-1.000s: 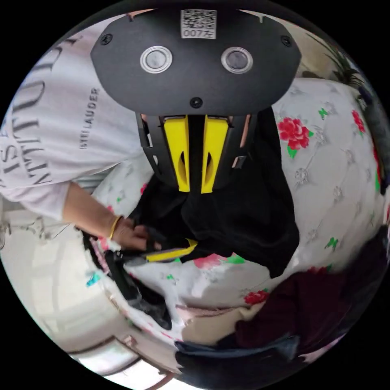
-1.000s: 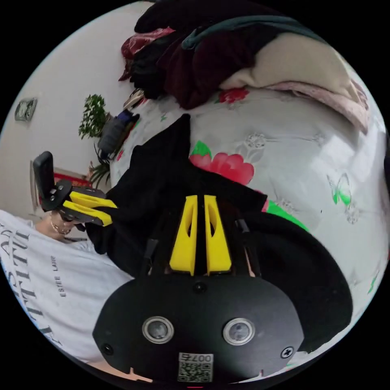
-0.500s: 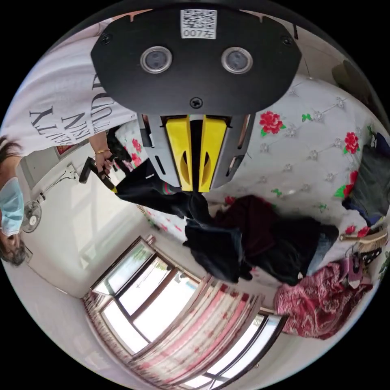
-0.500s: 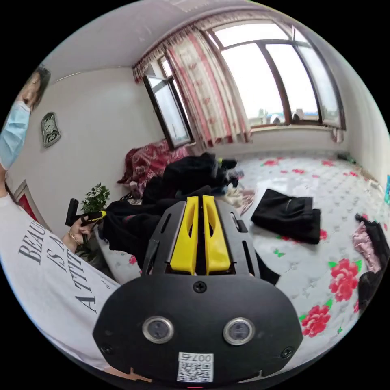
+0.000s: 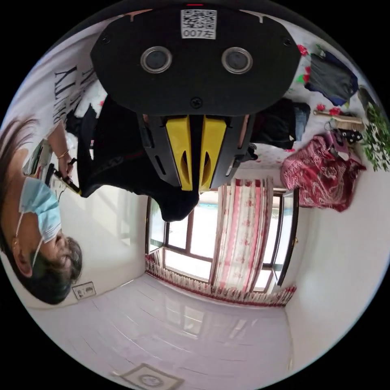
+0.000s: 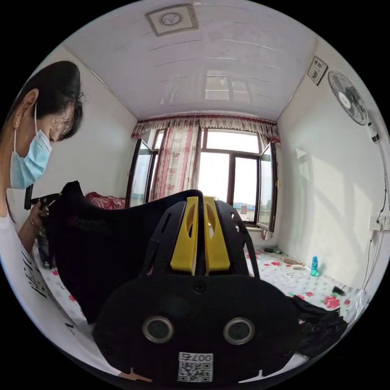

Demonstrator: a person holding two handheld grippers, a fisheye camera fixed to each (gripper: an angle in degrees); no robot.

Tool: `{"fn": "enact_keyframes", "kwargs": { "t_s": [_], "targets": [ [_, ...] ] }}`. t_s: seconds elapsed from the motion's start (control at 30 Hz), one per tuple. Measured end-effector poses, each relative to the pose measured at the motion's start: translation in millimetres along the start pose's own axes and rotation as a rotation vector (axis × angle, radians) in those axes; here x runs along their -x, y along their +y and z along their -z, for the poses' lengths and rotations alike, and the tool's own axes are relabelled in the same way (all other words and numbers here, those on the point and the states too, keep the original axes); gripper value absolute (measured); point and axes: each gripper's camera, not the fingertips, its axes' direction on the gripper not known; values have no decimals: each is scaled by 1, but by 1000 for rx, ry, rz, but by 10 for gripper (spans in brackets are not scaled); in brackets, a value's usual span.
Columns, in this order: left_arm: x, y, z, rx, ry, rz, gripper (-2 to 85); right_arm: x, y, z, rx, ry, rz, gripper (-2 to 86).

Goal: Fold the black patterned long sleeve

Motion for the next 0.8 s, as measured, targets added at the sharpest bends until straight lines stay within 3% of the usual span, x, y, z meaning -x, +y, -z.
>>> {"fn": "enact_keyframes", "kwargs": {
  "t_s": [0.1, 0.23, 0.3, 0.33, 0.37, 0.57, 0.7, 0.8],
  "targets": [
    [10, 10, -79, 93, -27, -3, 8, -12, 1, -45, 88, -8, -3, 3],
    [42, 71, -215, 371, -195, 24, 31, -21, 56, -149, 294, 64, 20, 11],
    [81, 148, -283, 649, -324, 142, 43, -33, 106, -199, 447, 58, -54, 20],
    [94, 189, -296, 749, -306, 185, 48, -46, 147, -229, 591, 49, -139, 28],
    [98, 209, -296, 775, -297, 208, 51, -58, 191, -249, 744, 28, -227, 37],
    [91, 398, -246, 1084, -257, 315, 73, -78, 375, -214, 1141, 29, -444, 83],
    [56, 484, -229, 1266, -187, 316, 92, -94, 436, -190, 1310, 116, -504, 98],
    [22, 503, -249, 1287, -122, 231, 104, -108, 456, -197, 1369, 198, -483, 104]
  ]
}}
